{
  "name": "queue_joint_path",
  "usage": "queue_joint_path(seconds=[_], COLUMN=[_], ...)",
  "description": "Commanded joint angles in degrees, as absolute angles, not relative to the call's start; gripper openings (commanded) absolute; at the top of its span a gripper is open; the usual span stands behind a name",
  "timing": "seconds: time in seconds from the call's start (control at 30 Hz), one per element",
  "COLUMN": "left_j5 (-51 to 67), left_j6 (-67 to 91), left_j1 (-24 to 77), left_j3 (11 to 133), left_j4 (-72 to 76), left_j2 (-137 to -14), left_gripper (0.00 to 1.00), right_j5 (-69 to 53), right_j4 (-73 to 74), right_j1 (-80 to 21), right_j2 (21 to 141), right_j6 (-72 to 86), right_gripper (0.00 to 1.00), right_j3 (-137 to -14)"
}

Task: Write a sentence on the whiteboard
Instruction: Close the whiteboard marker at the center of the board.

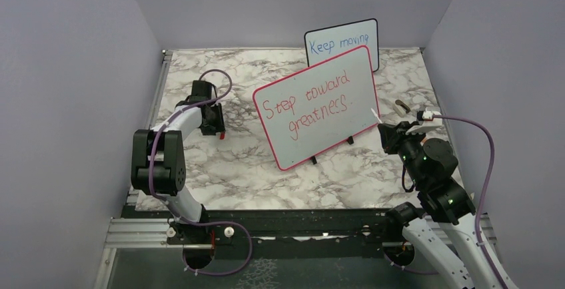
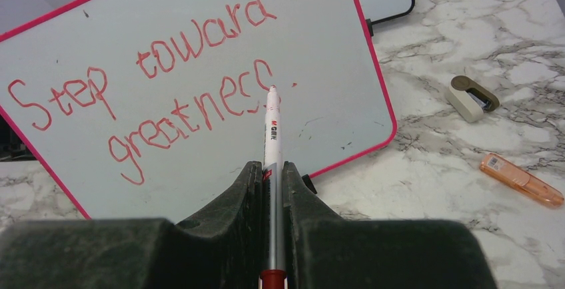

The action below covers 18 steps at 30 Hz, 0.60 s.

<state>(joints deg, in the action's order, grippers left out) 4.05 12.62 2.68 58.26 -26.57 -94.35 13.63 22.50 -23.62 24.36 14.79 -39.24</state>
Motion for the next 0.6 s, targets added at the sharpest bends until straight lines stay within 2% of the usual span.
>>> queue_joint_path(seconds=[0.0,0.27,0.57], left_j5=[5.98,9.13,9.9], left_j6=[10.32,9.52,8.64], left_j1=[2.05,1.93,1.85], left_j3=[60.18,60.43,61.2], left_j4=[-28.92,-29.27,-30.84], left_j2=[-96.39,-99.16,-103.81], left_gripper=[0.36,0.27,0.11], right_j5=[12.54,12.39,12.37], right_j4=[21.94,21.89,21.84], right_j1=[-23.38,-23.38,-23.38], right_j2=[24.51,25.2,25.66], right_j6=[14.93,14.85,14.85], right_gripper=[0.0,0.0,0.0], right_j3=[-38.93,-38.94,-38.98])
